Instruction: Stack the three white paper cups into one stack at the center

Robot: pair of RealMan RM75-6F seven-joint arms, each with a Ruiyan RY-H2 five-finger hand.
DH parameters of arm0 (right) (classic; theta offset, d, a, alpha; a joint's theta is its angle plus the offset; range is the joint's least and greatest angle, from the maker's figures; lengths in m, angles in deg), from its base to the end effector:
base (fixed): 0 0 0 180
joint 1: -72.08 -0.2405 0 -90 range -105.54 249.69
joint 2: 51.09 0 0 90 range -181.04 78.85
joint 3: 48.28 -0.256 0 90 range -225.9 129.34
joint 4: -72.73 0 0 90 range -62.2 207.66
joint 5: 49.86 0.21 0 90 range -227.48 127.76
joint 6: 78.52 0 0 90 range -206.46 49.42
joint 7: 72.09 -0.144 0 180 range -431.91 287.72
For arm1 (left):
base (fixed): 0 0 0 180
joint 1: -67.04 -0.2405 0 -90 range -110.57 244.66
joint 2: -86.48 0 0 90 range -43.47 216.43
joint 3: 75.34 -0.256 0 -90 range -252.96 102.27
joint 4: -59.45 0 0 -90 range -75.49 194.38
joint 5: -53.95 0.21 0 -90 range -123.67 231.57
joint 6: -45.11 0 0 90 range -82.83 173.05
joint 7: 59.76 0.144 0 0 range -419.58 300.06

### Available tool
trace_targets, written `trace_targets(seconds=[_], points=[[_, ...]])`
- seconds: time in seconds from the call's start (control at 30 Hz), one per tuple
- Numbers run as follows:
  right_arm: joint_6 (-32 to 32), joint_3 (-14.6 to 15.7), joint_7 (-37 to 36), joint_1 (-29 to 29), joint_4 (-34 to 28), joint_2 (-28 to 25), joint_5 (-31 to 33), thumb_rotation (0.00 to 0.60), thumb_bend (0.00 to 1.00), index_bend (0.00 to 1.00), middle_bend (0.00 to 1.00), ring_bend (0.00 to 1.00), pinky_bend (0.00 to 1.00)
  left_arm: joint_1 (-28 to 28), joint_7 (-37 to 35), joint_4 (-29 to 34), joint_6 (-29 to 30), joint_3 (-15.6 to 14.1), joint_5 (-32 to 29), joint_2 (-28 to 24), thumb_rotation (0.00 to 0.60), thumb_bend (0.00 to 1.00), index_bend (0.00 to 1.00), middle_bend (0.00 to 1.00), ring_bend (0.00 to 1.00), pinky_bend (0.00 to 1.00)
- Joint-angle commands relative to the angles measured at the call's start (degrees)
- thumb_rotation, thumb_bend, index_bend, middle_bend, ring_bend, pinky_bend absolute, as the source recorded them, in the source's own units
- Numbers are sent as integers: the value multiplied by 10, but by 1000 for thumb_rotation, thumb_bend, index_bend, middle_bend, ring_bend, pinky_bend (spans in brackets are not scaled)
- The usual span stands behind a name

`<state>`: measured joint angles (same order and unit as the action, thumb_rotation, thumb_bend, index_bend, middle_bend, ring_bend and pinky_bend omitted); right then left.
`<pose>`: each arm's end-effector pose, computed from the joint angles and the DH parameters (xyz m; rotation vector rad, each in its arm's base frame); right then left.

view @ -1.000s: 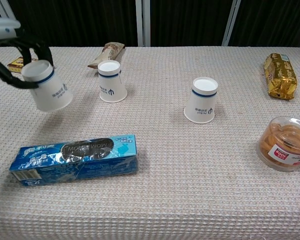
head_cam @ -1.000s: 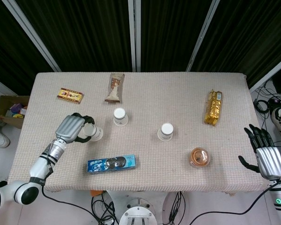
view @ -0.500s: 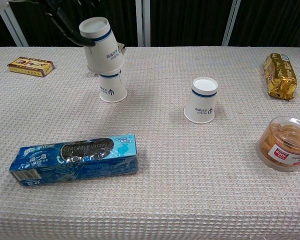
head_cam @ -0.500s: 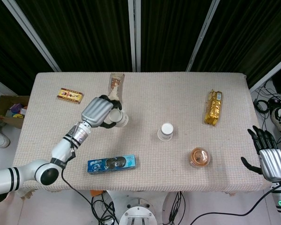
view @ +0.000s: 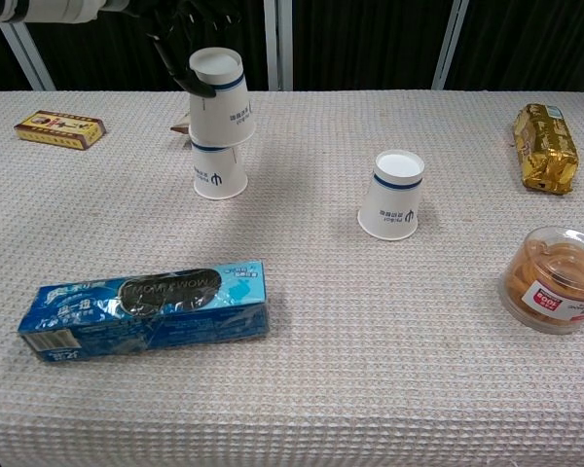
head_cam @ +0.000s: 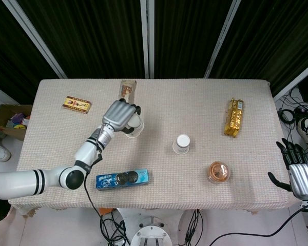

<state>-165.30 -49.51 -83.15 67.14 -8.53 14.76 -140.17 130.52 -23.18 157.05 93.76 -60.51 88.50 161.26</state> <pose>-0.3360 -0.1780 0.1645 1.4316 -0.8979 0.9646 -0.0397 0.3924 0.0423 -1.9674 -0.8344 -0.8257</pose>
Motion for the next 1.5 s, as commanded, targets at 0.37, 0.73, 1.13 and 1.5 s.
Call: trace_targets(seconds=[0.37,0.73,1.13,1.5], points=[[2,-1,-13,3,11,3,3,600,202,0,0,0,0,29,-2,-35,1,-25,-60,12,600,285,504,458,401,240],[12,2,-5,-1,7,2,-2,600,201,0,0,0,0,17,-79,-115,-23,-35,-34,74,600,286,489,405,313,209],[125,-2,46,-81,-62,-19,-21,600,192,0,6,0,0,17,-72,-170,-12,-60,-12,140,600,156,171,76,125,165],[306,-46,81,-224,-106,10,11,600,189,0,10,0,0,-99,-155,21,115,-65,125,-9,600,125,161,58,117,160]])
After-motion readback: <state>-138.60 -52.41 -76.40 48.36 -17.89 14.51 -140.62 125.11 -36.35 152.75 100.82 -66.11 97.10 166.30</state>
